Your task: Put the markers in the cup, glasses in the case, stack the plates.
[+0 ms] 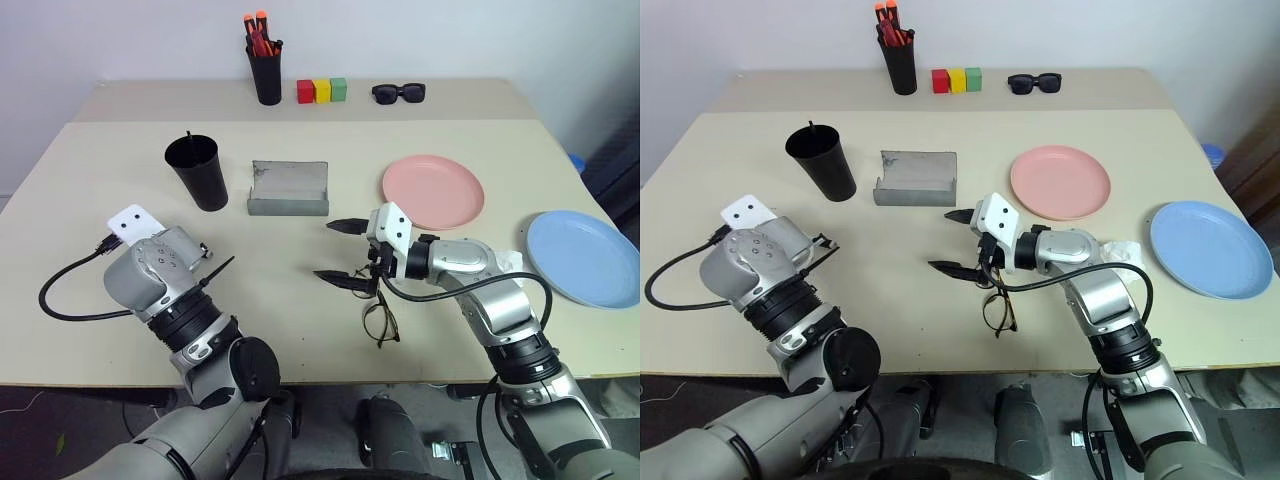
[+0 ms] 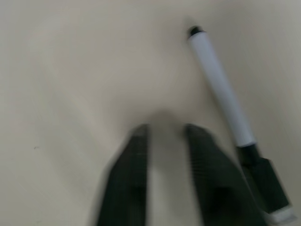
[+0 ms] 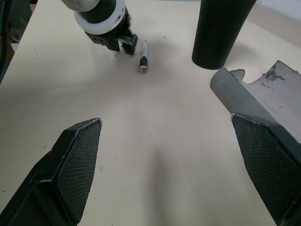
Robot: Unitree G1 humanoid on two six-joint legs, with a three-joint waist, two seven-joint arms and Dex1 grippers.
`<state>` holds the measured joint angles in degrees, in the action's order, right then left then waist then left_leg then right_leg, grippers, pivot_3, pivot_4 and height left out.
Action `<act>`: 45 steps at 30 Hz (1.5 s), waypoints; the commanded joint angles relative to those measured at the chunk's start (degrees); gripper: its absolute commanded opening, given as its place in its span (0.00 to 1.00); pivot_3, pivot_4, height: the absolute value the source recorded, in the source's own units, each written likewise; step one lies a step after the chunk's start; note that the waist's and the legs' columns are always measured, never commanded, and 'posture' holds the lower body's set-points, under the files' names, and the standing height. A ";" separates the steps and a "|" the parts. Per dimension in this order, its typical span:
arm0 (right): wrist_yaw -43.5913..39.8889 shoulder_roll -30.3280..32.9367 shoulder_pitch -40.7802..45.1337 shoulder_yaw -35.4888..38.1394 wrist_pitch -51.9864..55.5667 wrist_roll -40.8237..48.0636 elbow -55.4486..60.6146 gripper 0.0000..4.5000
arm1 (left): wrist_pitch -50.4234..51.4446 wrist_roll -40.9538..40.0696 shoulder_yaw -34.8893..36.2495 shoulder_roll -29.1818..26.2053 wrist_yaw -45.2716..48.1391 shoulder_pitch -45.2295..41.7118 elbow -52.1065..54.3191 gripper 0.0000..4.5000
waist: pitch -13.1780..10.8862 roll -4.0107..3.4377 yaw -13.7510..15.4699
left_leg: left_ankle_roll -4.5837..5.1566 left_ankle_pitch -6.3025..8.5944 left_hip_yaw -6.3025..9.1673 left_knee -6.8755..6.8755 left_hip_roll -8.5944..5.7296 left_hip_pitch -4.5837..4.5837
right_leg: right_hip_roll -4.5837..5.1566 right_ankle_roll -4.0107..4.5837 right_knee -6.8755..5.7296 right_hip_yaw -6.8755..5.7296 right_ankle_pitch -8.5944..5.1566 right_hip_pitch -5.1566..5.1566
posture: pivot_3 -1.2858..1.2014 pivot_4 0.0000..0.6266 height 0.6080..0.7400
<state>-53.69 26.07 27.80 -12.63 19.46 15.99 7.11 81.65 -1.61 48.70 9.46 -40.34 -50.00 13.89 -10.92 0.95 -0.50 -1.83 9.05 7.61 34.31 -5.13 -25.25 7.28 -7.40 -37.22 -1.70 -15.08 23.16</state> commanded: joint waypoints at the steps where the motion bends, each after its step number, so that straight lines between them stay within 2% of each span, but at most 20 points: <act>1: 0.46 0.23 0.28 1.21 -0.23 0.46 2.77 1.00 | -0.67 0.56 0.13 2.51 0.14 -1.51 0.08 0.01 | 0.00 0.01 -0.05 | 0.00 0.00 -0.01 0.00 0.00 0.00 | 0.00 0.00 0.00 0.01 0.00 0.00 | 0.52 0.24 1.00; 5: 0.60 0.16 0.32 1.14 -0.25 0.57 2.77 1.00 | -2.39 0.26 -1.41 2.00 1.16 -0.87 0.35 0.01 | -0.01 0.01 -0.09 | 0.00 0.00 -0.01 0.00 0.00 0.00 | 0.00 0.00 0.00 0.00 0.00 0.01 | 0.52 0.24 1.00; 8: 0.47 0.08 0.33 1.01 -0.46 0.58 2.49 1.00 | -5.35 -1.02 -7.35 -0.09 5.84 1.46 3.21 0.01 | -0.01 0.01 -0.10 | -0.01 -0.01 -0.01 -0.01 0.00 0.00 | 0.00 0.00 0.00 0.01 0.00 0.01 | 0.52 0.24 1.00; 9: 0.48 -0.03 0.41 0.92 -0.51 0.54 2.32 1.00 | -5.74 -0.98 -8.42 -0.53 6.66 1.59 3.71 0.12 | -0.01 0.01 -0.09 | -0.01 -0.01 -0.02 -0.01 0.00 0.00 | 0.00 0.00 0.00 0.01 0.00 0.01 | 0.52 0.24 1.00; 11: 0.46 -0.21 0.54 0.77 -0.63 0.44 2.01 1.00 | -5.95 -0.61 -8.75 -0.15 6.75 0.82 4.07 0.29 | -0.01 0.01 -0.07 | -0.01 -0.01 -0.02 0.00 0.00 0.00 | 0.00 0.01 0.00 0.02 0.00 0.01 | 0.52 0.24 1.00; 14: 0.40 -0.40 0.64 0.64 -0.79 0.37 1.74 1.00 | -5.49 0.34 -7.98 1.32 5.31 -0.59 3.94 0.65 | -0.01 0.01 -0.10 | -0.01 -0.01 -0.02 0.00 0.00 0.00 | 0.00 0.00 0.00 0.02 0.00 0.01 | 0.52 0.24 1.00; 15: 0.37 -0.56 0.80 0.55 -0.87 0.35 1.54 1.00 | -5.02 0.37 -6.67 2.74 4.23 -1.40 3.42 0.73 | -0.01 0.01 -0.14 | -0.01 -0.01 -0.02 -0.01 0.00 0.00 | 0.00 0.00 0.00 0.01 0.00 0.01 | 0.52 0.24 1.00; 18: 0.23 -0.93 1.28 0.37 -1.02 0.35 1.08 1.00 | -3.69 0.65 -2.65 6.34 0.53 -3.07 1.48 0.73 | -0.01 0.03 -0.11 | -0.01 -0.01 -0.01 0.00 0.01 0.00 | -0.01 0.00 0.00 0.01 0.00 0.02 | 0.52 0.24 1.00; 22: 0.15 -1.14 1.50 0.32 -1.20 0.19 0.74 1.00 | -3.16 0.84 -2.01 6.53 -1.42 -3.80 -1.17 0.73 | -0.03 0.06 -0.11 | -0.01 -0.01 -0.02 -0.01 0.00 0.00 | 0.00 0.00 0.00 0.01 0.00 0.02 | 0.52 0.24 1.00; 26: 0.02 -1.00 1.32 0.26 -1.12 0.09 0.79 1.00 | -2.75 -1.44 2.58 8.05 -2.96 -6.48 -3.59 0.73 | -0.03 0.07 -0.11 | -0.01 -0.02 -0.02 0.00 0.00 0.00 | -0.01 0.00 0.00 0.01 0.00 0.02 | 0.52 0.24 1.00; 32: -0.45 -0.41 0.51 0.25 -0.88 0.04 1.36 1.00 | -1.96 -2.70 4.59 7.85 -3.04 -7.70 -5.66 0.73 | -0.03 0.07 -0.07 | -0.01 -0.02 -0.02 0.00 0.00 0.00 | -0.01 0.00 -0.01 0.01 0.00 0.01 | 0.52 0.24 1.00; 35: -0.40 -0.31 0.23 0.26 -0.67 0.04 1.64 1.00 | -1.52 -2.89 5.98 7.89 -3.61 -7.81 -6.25 0.55 | -0.03 0.07 -0.02 | -0.02 -0.02 -0.03 0.01 0.00 0.00 | 0.00 -0.01 -0.01 0.01 0.00 0.00 | 0.52 0.24 1.00; 40: -0.34 -0.19 -0.09 0.29 -0.43 0.15 1.95 1.00 | -1.00 -2.64 6.43 7.98 -4.14 -7.80 -5.97 0.01 | -0.02 0.06 0.21 | -0.03 -0.02 -0.02 0.02 0.00 0.02 | 0.00 -0.01 -0.02 0.01 0.00 -0.02 | 0.52 0.24 1.00; 42: -0.31 -0.26 -0.06 0.20 -0.42 0.10 1.86 1.00 | -2.49 -2.21 4.34 7.17 -3.77 -6.81 -5.77 0.01 | -0.02 0.06 0.23 | -0.03 -0.02 -0.02 0.03 0.00 0.02 | 0.00 -0.01 -0.01 0.01 0.01 -0.03 | 0.52 0.24 1.00; 44: -0.33 -0.23 -0.08 0.21 -0.38 0.13 1.94 1.00 | -6.87 -0.80 -3.61 4.16 -1.00 -3.26 -4.82 0.01 | -0.04 0.10 0.28 | -0.03 -0.02 -0.02 0.04 -0.01 0.02 | 0.00 -0.01 -0.01 0.01 0.01 -0.03 | 0.52 0.24 1.00; 45: -0.32 -0.26 -0.02 0.20 -0.37 0.15 1.95 1.00 | -10.38 0.78 -9.98 1.18 1.39 -0.59 -4.19 0.01 | -0.02 0.09 0.22 | -0.04 -0.03 -0.01 0.04 0.00 0.00 | -0.01 -0.01 -0.01 0.00 0.01 -0.02 | 0.52 0.24 1.00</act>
<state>-53.92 25.73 27.45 -12.79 19.45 15.89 6.87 75.98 -2.60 47.18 10.01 -41.90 -53.58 8.05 -10.94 1.04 -0.28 -1.88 9.02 7.56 34.34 -5.14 -25.24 7.28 -7.41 -37.22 -1.67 -15.06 23.13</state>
